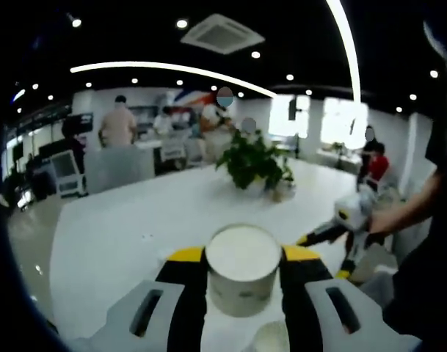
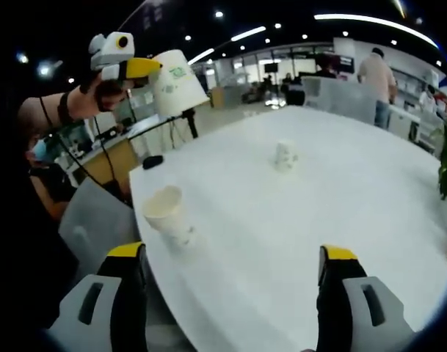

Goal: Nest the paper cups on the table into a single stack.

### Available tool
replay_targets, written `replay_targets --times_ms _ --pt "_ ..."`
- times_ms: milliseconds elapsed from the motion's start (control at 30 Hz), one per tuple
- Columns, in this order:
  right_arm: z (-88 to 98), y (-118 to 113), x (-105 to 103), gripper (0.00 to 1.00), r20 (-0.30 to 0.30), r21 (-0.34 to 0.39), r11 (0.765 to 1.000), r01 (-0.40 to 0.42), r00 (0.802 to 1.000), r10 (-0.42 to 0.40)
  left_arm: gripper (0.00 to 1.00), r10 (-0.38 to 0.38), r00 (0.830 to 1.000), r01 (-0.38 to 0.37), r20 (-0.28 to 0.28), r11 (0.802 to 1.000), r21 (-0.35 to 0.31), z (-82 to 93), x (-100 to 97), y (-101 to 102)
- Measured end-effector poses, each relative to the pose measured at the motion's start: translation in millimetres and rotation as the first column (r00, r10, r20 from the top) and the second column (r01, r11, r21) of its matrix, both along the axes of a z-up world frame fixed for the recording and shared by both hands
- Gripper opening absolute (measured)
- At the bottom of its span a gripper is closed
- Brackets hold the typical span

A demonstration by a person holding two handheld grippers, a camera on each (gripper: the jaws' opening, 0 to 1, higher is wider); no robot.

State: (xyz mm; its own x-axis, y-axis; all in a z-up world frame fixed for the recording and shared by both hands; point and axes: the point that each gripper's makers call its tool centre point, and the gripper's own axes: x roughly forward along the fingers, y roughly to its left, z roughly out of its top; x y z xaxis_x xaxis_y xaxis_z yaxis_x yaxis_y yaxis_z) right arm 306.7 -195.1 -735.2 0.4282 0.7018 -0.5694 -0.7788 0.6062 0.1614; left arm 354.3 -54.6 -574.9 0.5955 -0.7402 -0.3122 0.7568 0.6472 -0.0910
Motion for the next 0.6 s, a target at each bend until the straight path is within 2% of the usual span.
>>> replay_targets --times_ms 233,367,433,533,600 --pt "5.4 1 5 0.95 0.003 0.019 1.000 -0.002 1.000 0.001 0.37 0.011 1.000 -0.011 -0.008 1.000 -0.013 0.1 -3.2 -1" --pt "24.3 9 8 0.94 0.011 0.107 0.994 0.001 1.000 -0.002 0.37 0.006 1.000 -0.006 -0.012 1.000 -0.022 1.0 -5.0 -6" --pt "35.4 17 9 0.94 0.017 0.143 0.990 -0.006 1.000 0.004 0.37 0.006 1.000 -0.006 -0.005 1.000 -0.027 3.8 -5.0 -8" --pt "47.5 38 4 0.94 0.052 0.164 0.983 -0.079 0.996 0.071 0.37 0.000 1.000 0.000 -0.003 1.000 -0.024 5.4 -4.8 -10" --pt "52.6 51 0 0.93 0.045 0.195 0.975 -0.104 0.994 0.097 0.37 -0.004 1.000 0.004 -0.004 1.000 -0.020 5.2 -4.6 -11"
